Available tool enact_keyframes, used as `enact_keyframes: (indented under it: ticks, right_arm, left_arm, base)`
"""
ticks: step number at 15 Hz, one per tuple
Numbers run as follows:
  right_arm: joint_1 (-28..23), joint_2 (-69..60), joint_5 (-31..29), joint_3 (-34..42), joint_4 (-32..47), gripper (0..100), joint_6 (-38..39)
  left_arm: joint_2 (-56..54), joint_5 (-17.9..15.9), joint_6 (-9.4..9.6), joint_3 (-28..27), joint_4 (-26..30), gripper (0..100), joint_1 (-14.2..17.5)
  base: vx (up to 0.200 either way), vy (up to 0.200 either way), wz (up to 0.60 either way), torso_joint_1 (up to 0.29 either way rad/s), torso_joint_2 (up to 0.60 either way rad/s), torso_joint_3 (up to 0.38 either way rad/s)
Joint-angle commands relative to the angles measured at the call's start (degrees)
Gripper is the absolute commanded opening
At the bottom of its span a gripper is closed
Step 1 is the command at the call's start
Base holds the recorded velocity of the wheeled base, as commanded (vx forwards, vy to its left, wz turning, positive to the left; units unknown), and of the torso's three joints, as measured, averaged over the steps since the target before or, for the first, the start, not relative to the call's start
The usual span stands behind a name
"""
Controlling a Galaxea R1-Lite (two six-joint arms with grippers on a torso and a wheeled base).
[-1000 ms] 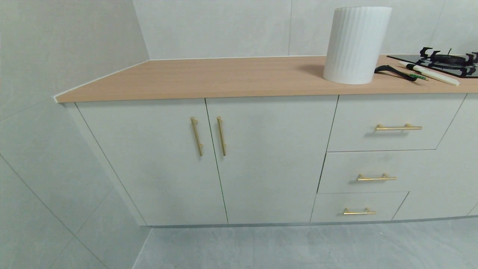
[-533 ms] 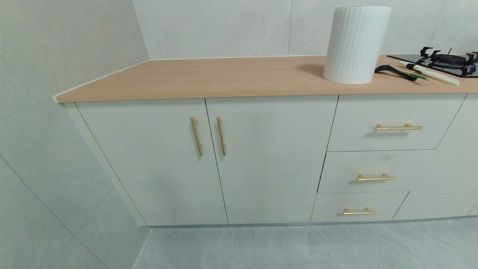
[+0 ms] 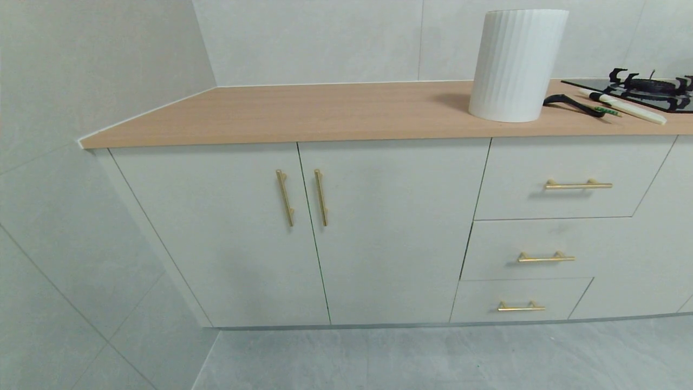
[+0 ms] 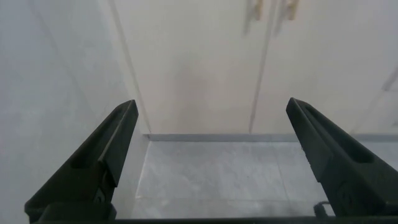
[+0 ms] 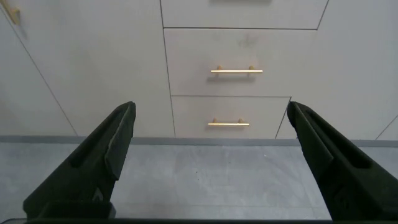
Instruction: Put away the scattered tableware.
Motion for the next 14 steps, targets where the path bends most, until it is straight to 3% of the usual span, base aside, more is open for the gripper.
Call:
enact_keyframes:
  ticks: [1,3,11,14]
  right_arm:
    - [0.0,0.1,0.2,0.0,0.1,100,0.0]
    - [0.0,0.1,0.1,0.0,0.1,100,0.0]
    - [0.0,0.1,0.2,0.0,0.1,100,0.1]
    - [0.0,0.1,0.2,0.0,0.1,100,0.2]
  left_arm:
    - [0.1,-0.9,0.34,0.0,0.1,100,-0.1]
    - [0.0,-0.9,-0.80,0.0,0.1,100,-0.1]
    - [0.0,-0.9,-0.80,0.0,0.1,100,-0.1]
    - [0.0,-0.9,-0.80,0.0,0.1,100,-0.1]
  base:
    - [0.000,0.000,0.00,0.000,0.00,0.000]
    - [0.000,0.000,0.00,0.000,0.00,0.000]
    - [0.000,0.000,0.00,0.000,0.00,0.000]
    - [0.000,-0.200,0.00,0.006,0.01,0.001]
